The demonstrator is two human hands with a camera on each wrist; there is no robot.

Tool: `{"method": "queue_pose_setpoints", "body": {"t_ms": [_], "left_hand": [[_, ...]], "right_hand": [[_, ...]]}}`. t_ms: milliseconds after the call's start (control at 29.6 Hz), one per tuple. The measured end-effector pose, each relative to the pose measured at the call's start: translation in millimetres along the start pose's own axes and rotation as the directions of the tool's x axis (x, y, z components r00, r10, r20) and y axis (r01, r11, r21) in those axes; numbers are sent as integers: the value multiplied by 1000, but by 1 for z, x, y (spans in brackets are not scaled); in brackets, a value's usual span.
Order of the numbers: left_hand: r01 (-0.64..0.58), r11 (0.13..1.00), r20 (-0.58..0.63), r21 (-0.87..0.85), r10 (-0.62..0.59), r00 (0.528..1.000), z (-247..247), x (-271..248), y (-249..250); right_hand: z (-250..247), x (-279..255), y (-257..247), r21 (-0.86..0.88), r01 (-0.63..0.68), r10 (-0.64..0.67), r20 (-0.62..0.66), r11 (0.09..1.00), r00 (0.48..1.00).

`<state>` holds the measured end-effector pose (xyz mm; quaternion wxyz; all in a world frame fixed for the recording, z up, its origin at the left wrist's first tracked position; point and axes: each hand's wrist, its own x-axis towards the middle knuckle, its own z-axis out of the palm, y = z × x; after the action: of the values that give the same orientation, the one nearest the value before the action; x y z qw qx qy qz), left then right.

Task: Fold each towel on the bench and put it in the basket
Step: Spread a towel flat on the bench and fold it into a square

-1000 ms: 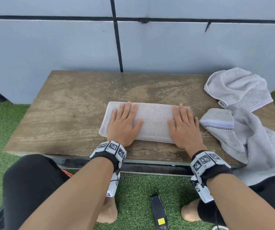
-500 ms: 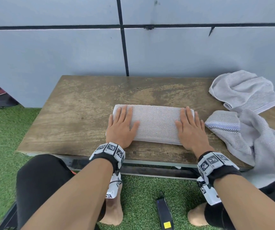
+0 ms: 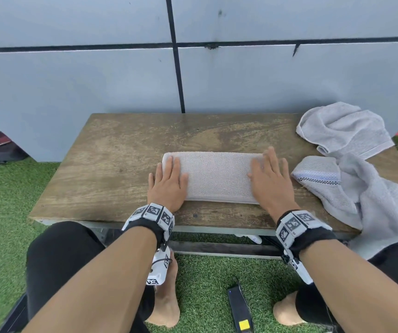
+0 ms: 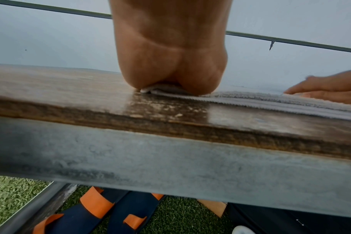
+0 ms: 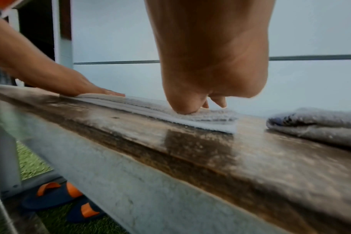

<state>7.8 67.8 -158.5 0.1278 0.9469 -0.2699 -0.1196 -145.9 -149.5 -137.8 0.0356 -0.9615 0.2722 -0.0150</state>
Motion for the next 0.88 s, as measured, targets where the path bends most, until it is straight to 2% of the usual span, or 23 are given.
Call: {"method": "queue_pose_setpoints", "body": {"t_ms": [101, 169, 236, 405, 540, 607, 675, 742, 810, 877], "left_hand": [[48, 999, 11, 1, -48, 999, 3, -2, 2], [80, 997, 26, -3, -80, 996, 4, -3, 4], [102, 995, 36, 1, -102, 994, 4, -6, 6], [145, 989, 62, -9, -144, 988, -1, -23, 15], [196, 980, 85, -39, -193, 978, -5, -50, 41], [206, 978, 80, 36, -208, 975, -12, -65, 58], [169, 983, 46, 79, -173, 984, -23, -70, 69], [96, 995, -41, -6, -96, 994, -31, -68, 72], [64, 995, -117, -81, -73, 990, -29, -67, 70], [66, 993, -112, -103, -77, 991, -20, -70, 64]], "right_hand": [[-5, -24, -12, -77, 164, -176, -177, 983, 968], [1, -45, -17, -27, 280, -280, -200, 960, 939], [6, -56, -16, 33, 321, -308, -208, 946, 929], [5, -55, -16, 77, 213, -200, -149, 974, 968], [-1, -44, -16, 186, 119, -113, -39, 975, 993], [-3, -39, -11, 274, 97, -116, 56, 957, 992], [-8, -40, -6, 327, 69, -117, 132, 943, 984], [-11, -46, -1, 368, 81, -147, 156, 926, 977], [-11, -57, 4, 367, 116, -201, 202, 923, 958], [-8, -68, 7, 360, 144, -237, 229, 922, 944]]}}
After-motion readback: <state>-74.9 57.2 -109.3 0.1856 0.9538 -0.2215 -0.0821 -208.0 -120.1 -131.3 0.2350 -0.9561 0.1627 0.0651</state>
